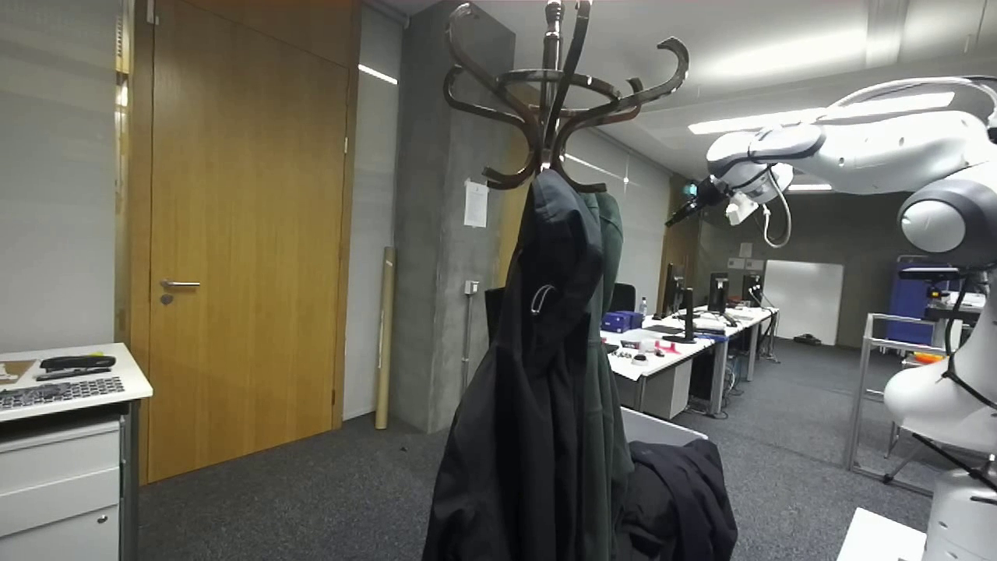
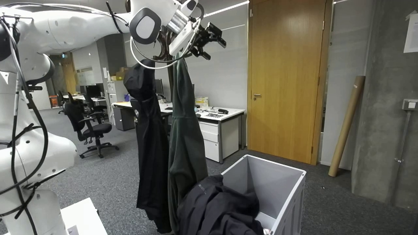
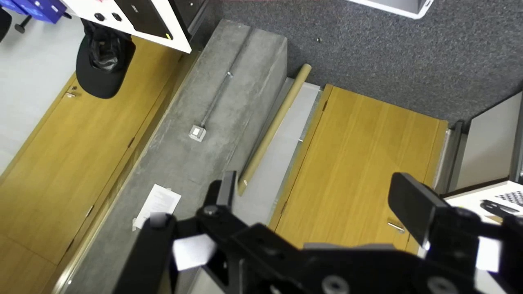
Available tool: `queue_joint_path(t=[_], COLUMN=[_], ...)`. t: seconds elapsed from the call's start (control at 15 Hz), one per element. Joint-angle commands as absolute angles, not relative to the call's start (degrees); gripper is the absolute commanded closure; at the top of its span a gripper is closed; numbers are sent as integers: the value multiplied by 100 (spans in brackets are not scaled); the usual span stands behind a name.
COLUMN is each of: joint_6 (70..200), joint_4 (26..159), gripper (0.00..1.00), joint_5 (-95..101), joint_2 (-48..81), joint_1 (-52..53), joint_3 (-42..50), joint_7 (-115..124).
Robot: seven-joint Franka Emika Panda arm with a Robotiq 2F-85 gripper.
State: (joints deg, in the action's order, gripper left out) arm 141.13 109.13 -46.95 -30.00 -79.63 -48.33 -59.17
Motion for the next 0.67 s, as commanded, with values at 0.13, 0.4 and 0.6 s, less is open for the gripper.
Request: queue_joint_path(t=[0.13,0.4,0.6], joint_6=[14295,14144,13786], joint_4=[11732,12033,12120], gripper=[0,0,0], joint_5=[-2844,-1551,-802], joint_2=[-2888,-2863,-2865], joint_1=[-5576,-3840,-2510], joint_3=[-3139,-1818,-792], joint_7=[-4763,-3949,-3367])
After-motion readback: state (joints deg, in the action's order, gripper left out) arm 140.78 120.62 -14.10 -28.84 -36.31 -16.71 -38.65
